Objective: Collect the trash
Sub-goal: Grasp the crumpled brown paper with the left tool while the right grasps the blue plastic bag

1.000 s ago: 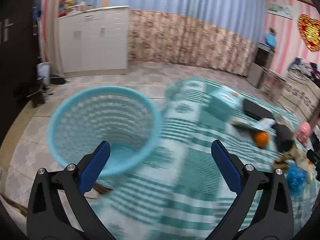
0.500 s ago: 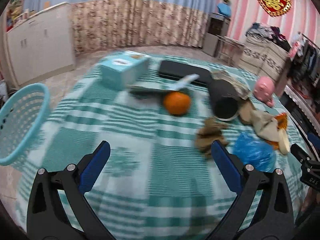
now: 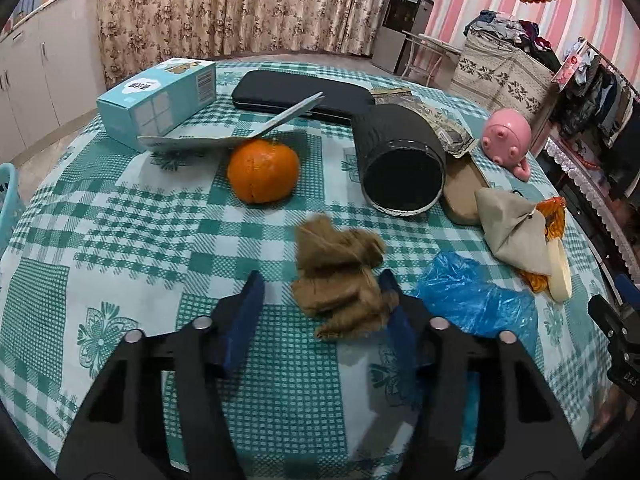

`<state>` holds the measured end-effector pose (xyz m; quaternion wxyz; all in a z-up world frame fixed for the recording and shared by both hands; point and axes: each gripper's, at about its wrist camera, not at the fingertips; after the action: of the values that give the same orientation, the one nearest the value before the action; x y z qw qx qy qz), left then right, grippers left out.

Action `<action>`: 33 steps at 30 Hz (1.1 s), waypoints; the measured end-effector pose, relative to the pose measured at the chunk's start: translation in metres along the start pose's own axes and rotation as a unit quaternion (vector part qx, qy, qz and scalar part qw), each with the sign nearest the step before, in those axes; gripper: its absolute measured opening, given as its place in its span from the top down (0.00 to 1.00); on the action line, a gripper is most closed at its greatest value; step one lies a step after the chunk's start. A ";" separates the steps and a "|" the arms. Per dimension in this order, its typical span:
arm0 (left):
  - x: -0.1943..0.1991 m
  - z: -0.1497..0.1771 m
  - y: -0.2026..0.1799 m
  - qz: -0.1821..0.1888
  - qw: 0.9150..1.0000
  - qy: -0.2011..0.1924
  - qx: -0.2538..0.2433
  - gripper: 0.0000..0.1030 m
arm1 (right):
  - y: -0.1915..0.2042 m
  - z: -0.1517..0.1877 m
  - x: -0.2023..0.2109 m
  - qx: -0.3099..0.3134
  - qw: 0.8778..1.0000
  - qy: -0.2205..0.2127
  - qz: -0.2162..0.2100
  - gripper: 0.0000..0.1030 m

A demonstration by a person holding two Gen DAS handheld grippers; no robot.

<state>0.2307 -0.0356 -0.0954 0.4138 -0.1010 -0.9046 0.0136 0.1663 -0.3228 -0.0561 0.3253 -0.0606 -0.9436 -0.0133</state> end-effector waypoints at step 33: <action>0.040 0.003 0.038 -0.023 0.999 -0.036 -0.004 0.36 | 0.087 -0.009 0.024 0.043 0.997 -0.004 -0.066 0.05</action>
<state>0.2094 0.0092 -0.0710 0.3810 -0.0813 -0.9210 0.0045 0.1641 -0.2342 -0.0355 0.3222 0.0162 -0.9465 0.0056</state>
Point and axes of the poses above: each gripper's, at about its wrist camera, not at the fingertips, and x roughly against the way its jaws point, y to its left, z to its underside, and after that the axes turned 6 degrees about -x, right-handed
